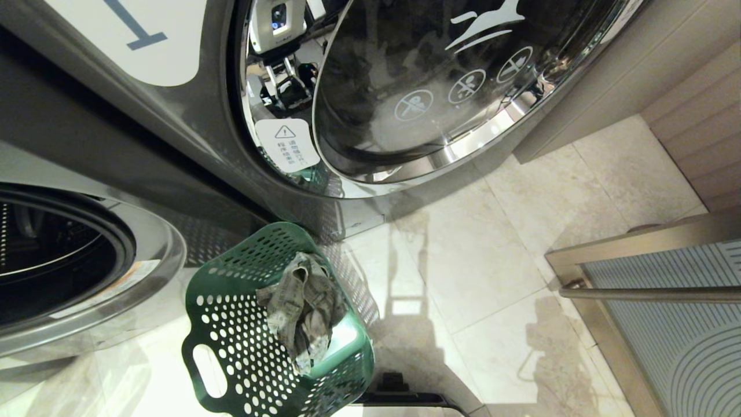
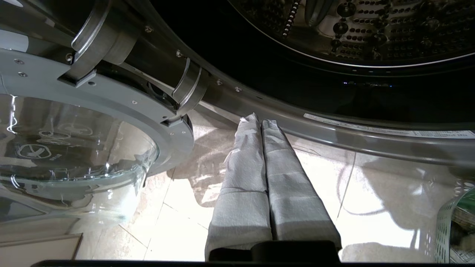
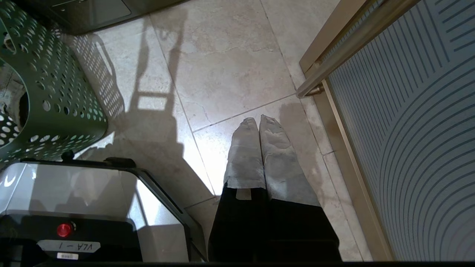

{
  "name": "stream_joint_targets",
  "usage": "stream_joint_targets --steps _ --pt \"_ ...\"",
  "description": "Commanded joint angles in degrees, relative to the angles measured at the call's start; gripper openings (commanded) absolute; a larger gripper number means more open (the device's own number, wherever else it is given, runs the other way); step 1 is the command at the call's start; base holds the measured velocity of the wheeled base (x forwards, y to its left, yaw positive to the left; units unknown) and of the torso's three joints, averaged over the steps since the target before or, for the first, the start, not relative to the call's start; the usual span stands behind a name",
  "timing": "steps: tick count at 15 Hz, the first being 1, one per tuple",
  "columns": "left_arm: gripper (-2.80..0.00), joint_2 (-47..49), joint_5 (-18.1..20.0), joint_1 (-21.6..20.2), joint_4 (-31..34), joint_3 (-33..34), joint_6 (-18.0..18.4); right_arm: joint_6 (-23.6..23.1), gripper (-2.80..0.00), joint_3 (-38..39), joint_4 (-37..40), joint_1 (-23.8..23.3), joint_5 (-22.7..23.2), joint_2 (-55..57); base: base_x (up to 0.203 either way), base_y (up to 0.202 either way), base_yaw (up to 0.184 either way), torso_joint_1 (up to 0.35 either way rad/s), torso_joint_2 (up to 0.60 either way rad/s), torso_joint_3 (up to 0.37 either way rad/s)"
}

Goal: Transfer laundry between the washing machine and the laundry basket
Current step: Close the washing machine door with the left hand

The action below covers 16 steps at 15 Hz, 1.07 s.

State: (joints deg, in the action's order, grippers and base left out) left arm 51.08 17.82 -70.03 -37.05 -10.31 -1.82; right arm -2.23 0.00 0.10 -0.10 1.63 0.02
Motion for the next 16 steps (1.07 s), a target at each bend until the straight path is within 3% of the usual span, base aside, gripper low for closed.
stream_joint_targets --steps 1,16 --pt "-2.80 0.16 0.11 -0.01 -0.31 0.74 0.06 0.03 -2.80 0.00 -0.01 0.01 0.04 -0.02 0.000 0.000 0.000 0.003 0.00 0.081" --pt "-2.80 2.41 -0.21 -2.73 -1.70 -0.91 -0.26 -0.05 -2.80 0.00 -0.01 0.01 0.04 -0.02 0.000 0.000 0.000 0.000 0.00 0.193"
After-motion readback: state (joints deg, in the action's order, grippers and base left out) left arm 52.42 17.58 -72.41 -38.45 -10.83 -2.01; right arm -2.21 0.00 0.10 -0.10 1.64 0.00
